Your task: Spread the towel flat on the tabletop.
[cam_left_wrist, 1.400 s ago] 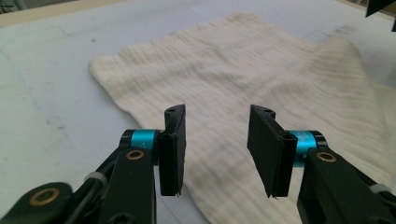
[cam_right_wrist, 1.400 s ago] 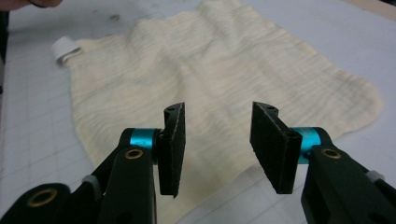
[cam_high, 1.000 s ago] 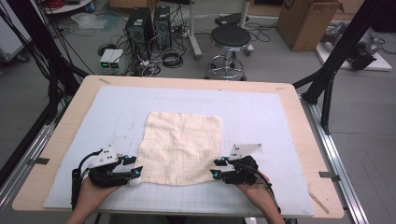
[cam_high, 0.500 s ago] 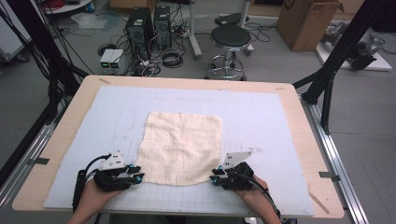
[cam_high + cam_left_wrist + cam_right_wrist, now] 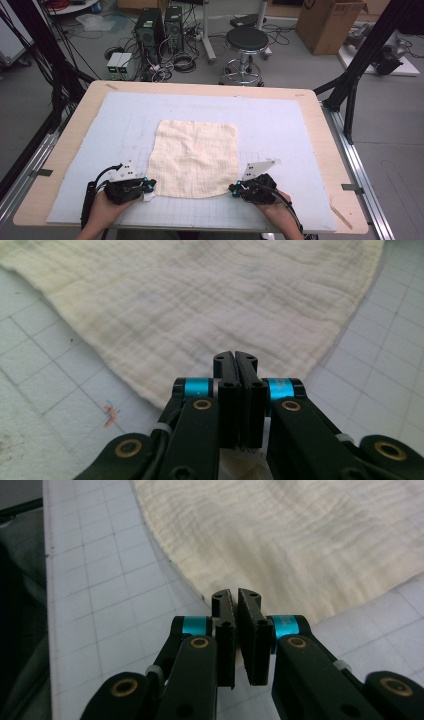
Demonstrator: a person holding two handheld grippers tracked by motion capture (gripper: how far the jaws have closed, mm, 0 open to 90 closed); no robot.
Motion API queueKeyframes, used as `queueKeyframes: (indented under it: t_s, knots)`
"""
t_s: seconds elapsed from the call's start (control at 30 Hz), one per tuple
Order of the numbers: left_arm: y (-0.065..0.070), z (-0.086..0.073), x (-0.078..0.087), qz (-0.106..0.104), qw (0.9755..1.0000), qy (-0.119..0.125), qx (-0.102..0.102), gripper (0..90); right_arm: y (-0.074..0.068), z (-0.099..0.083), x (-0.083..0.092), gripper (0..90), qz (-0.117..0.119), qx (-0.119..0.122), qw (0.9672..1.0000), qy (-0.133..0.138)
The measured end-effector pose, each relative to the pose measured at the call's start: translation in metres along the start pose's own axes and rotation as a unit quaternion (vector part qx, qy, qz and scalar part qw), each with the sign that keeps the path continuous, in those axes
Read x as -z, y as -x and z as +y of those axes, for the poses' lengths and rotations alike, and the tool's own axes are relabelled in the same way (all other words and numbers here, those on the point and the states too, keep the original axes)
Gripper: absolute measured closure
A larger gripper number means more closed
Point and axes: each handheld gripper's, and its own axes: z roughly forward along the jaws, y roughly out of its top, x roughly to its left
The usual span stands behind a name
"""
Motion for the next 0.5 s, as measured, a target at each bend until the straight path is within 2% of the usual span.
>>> queueKeyframes:
  t_s: [0.27,0.5]
  knots:
    - [0.010,-0.001,0.010,-0.006,0.9999,0.012,-0.011,88.4,-0.008,-0.008,0.011,85.8,0.000,-0.003,1.0000,0.009]
    - [0.013,-0.002,0.015,-0.006,0.9998,0.018,-0.007,88.6,-0.012,-0.014,0.018,85.8,-0.002,-0.002,0.9999,0.012]
